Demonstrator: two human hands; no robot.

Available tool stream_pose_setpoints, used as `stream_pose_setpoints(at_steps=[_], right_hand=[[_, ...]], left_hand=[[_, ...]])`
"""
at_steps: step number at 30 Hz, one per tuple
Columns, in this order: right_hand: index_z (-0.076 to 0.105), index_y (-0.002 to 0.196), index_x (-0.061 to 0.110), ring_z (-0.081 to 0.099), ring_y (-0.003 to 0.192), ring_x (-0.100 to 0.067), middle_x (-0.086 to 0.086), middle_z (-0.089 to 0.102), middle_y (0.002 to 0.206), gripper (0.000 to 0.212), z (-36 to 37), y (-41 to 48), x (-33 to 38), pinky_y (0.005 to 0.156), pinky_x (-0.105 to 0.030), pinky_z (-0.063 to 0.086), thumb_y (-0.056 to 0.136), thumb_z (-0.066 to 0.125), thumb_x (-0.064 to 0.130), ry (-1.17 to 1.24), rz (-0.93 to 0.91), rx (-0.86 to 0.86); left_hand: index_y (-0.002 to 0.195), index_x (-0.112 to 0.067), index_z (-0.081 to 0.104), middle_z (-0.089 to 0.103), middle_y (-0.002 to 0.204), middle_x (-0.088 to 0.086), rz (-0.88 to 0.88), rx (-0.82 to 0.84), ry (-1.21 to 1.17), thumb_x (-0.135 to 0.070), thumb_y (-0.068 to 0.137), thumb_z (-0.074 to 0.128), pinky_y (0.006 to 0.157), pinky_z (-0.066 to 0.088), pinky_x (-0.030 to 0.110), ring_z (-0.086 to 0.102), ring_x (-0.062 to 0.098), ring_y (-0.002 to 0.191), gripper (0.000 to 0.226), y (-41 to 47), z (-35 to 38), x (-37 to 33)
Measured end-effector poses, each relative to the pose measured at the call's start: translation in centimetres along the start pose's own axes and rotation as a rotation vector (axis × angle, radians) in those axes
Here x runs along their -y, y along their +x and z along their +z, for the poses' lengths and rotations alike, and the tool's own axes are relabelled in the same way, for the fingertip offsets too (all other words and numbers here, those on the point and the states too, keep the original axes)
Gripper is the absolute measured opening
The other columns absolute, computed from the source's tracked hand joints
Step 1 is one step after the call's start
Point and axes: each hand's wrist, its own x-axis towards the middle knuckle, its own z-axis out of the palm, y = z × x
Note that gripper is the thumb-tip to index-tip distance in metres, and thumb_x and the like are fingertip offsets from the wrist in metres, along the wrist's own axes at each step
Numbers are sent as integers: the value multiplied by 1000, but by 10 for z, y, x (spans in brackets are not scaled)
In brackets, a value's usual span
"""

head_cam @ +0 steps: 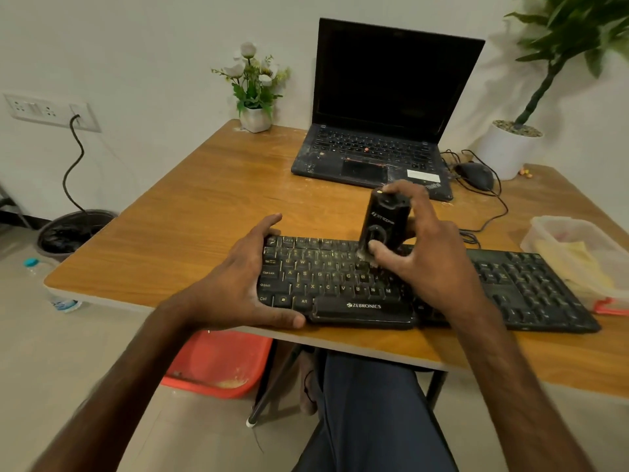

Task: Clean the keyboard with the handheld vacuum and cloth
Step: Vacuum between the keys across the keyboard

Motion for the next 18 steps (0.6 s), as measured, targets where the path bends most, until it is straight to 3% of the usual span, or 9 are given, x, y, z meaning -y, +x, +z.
stream_pose_setpoints(at_steps=[7,12,15,18], right_hand=[[26,136,44,69,78,-11,4,68,110,72,26,-11,41,61,-27,61,85,74,31,54,-204,145],[27,138,41,67,73,-7,0,68,111,76,0,-13,5,52,-15,55,82,77,29,0,-6,33],[30,137,39,69,75,-10,-1,70,107,74,-10,-21,-2,56,-17,55,82,78,28,-13,83,-43],[30,138,37,69,75,-12,0,69,106,72,4,-25,13,57,-21,57,84,77,28,-52,54,-81]], left_hand=[[153,-47,-10,18,159,-12,33,-9,53,-76,45,86,120,29,44,19,5,145,148,13,9,-16],[154,-45,-7,29,154,-14,2,-53,50,-85,39,80,120,30,43,30,7,142,150,10,10,-12],[154,-44,-5,30,151,-16,5,-68,41,-85,39,80,119,31,42,33,7,139,149,10,11,-11],[155,-44,-3,30,148,-17,9,-66,24,-85,39,80,119,31,39,33,5,138,148,10,12,-10]])
